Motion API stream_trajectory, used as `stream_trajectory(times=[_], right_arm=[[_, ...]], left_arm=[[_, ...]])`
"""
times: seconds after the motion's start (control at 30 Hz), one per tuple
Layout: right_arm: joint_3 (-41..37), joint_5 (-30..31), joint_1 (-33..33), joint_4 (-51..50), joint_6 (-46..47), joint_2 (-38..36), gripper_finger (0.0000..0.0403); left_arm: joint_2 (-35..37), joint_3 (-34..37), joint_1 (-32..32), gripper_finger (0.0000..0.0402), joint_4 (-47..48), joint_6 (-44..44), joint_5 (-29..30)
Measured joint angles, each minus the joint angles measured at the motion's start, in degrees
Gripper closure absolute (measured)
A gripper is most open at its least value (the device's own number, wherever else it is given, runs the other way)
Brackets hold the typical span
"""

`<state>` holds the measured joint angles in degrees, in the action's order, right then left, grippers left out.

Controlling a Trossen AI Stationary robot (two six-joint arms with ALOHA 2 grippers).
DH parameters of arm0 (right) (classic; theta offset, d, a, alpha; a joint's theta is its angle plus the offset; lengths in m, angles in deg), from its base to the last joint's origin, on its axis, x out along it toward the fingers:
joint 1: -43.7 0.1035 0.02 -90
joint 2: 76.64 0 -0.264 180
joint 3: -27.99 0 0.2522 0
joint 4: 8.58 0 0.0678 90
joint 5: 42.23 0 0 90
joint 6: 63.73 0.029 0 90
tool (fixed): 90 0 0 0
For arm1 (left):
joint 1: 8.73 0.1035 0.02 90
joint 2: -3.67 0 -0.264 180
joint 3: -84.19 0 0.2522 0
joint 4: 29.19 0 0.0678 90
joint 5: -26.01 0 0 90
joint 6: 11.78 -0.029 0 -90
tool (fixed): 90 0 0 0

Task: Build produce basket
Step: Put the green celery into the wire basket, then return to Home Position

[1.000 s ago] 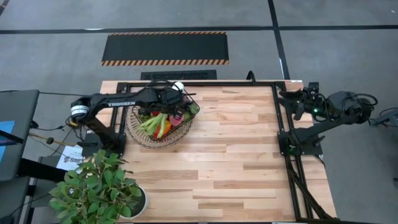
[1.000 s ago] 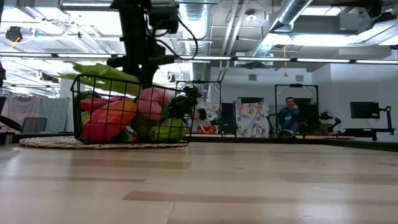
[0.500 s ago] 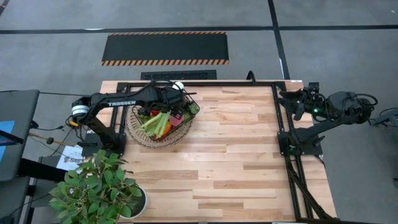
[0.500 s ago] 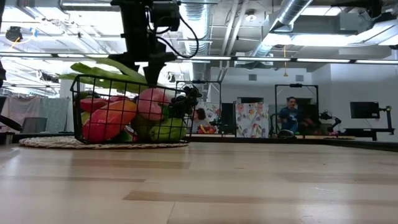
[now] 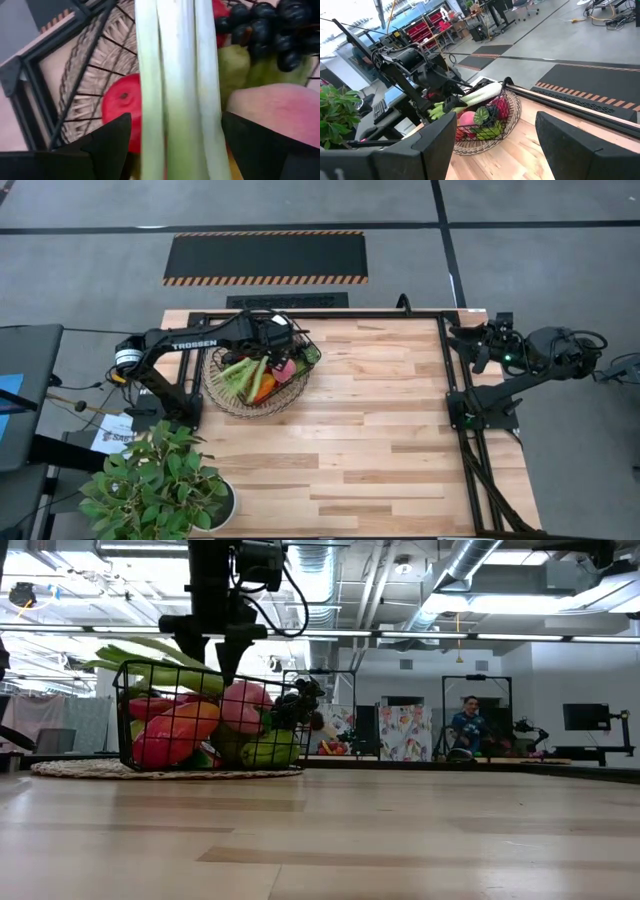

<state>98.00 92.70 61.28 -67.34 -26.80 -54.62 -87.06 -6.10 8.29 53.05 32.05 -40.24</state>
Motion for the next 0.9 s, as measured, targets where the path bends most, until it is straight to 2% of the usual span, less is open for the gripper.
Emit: stream_trajectory(times=[0.47,0.77,0.9], right_arm=[[0.00,0.04,0.02,-0.16,-1.38,0.00,0.0112],[0.00,0.18,0.00,0.22,-1.41,0.00,0.0112],[0.00,2.84,-0.05,0.21,-1.61,0.00,0.0112]], left_arm=[[0.00,-0.92,-1.44,0.0122,1.69,0.17,-2.51],[0.00,-11.16,-3.13,0.0087,5.43,-1.81,-1.14],[0.00,-17.68,-4.36,0.0077,6.35,-5.19,-0.87]])
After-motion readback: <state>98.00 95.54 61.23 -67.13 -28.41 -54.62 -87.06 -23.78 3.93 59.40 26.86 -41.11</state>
